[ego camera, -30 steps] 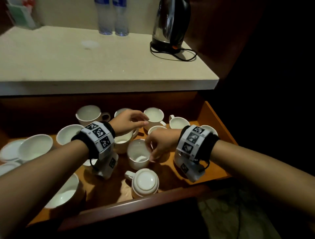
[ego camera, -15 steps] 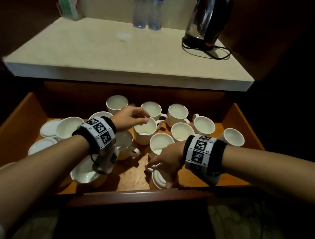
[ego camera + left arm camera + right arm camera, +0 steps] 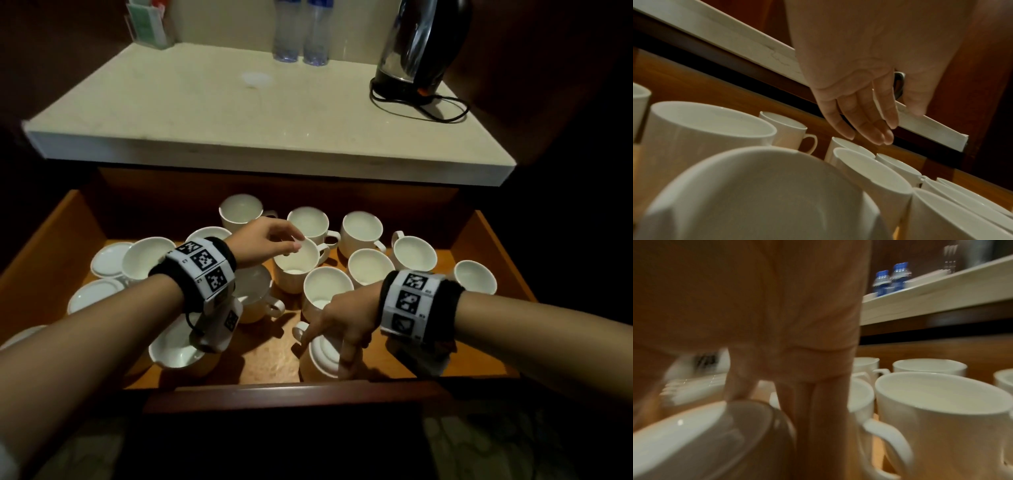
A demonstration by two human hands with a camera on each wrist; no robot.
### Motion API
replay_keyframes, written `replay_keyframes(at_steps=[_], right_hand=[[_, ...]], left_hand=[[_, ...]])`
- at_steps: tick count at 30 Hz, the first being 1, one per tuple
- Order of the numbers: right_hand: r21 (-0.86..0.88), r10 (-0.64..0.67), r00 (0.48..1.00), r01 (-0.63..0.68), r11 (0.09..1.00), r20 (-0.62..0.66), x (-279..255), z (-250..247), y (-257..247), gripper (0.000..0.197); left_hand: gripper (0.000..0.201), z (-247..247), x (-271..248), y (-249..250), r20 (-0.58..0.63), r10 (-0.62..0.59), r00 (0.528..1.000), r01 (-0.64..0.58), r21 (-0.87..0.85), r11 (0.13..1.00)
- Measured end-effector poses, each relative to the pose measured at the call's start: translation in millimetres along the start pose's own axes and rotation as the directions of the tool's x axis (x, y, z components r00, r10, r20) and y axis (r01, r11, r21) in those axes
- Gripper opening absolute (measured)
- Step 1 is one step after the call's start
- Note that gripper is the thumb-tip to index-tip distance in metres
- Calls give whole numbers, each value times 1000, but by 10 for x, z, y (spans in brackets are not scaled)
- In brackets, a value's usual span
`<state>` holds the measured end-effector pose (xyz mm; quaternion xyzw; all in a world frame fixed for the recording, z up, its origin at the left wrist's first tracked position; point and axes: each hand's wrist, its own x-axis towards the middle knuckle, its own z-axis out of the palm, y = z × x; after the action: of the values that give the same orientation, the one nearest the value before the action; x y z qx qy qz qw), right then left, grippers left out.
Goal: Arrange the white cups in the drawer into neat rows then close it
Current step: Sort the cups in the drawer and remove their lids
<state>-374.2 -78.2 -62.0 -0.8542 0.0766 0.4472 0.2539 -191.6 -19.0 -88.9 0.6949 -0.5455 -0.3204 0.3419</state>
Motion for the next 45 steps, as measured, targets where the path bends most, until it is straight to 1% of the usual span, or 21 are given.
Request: replay_keyframes(at_steps=[4,6,9,11,13,14,17,21,23,25,27,28,31,33,35,37,39,40,41,43,45], right_hand=[[289,25,1000,-19,957,-17,-175,-140,95,67],[362,30,998,-11,932,-47,-227,-187,144,62],[406,-65,998,67,911,-17,-276,-284,225,60],[466,-86,994,108,878,-67,-346,-377,251,55],[529,-126,981,184,828,-145,-435,-466,317,51],[567,-136,974,215,796,-179,-486,-506,354,51],[666,-93,953,270,696,-290,-605,-607,503,51],[738,-70,904,388,553,-422,-636,-640,634,58],[760,-68,888,427,490,-455,-613,-637,660,55],[783,-68,886,439,440,-459,-577,-629,685,65],[789,-50,883,440,429,-466,-532,-613,706,78],[789,-43,880,444,426,-472,-513,-600,715,81],[797,-57,872,469,382,-486,-479,-566,710,77],[811,-82,869,486,326,-488,-471,-553,707,75],[819,-111,868,494,292,-484,-465,-545,729,80],[802,-93,860,503,323,-502,-458,-548,757,76],[750,-10,835,500,432,-550,-458,-561,735,60],[718,52,803,500,484,-594,-452,-578,715,50],[686,123,750,508,521,-649,-443,-601,695,41],[617,256,610,506,602,-750,-428,-658,661,27],[545,323,494,412,730,-807,-421,-704,605,27]], left_hand=[[21,-29,25,14,-7,-4,1000,4,1,1000],[21,-23,28,47,0,-5,1000,5,0,1000],[20,-5,24,108,31,8,999,-8,-2,1000],[18,-10,20,135,52,5,999,-5,-1,1000],[20,-16,20,151,58,-13,998,13,5,1000],[23,-17,20,163,51,-25,998,25,7,1000],[39,-31,10,197,33,-78,996,79,-50,996],[48,-39,-41,261,118,-75,990,98,-198,975],[71,-33,-46,288,140,-95,986,125,-219,968],[84,-23,-34,317,145,-114,983,144,-218,965],[85,-29,-29,343,139,-140,980,167,-210,963],[86,-36,-28,347,143,-160,977,187,-203,961],[87,-35,-21,335,160,-195,968,229,-240,943],[79,-30,-5,345,160,-196,967,238,-309,921],[69,-33,16,358,142,-207,968,245,-350,904],[71,-43,40,364,75,-196,978,210,-378,902],[75,-53,68,353,-28,-160,987,139,-364,921],[77,-62,83,340,-63,-139,988,110,-336,936],[77,-68,87,343,-83,-114,990,83,-305,949],[83,-82,82,366,-76,-57,995,37,-241,970],[96,-93,88,387,-49,-7,999,-3,-205,979]])
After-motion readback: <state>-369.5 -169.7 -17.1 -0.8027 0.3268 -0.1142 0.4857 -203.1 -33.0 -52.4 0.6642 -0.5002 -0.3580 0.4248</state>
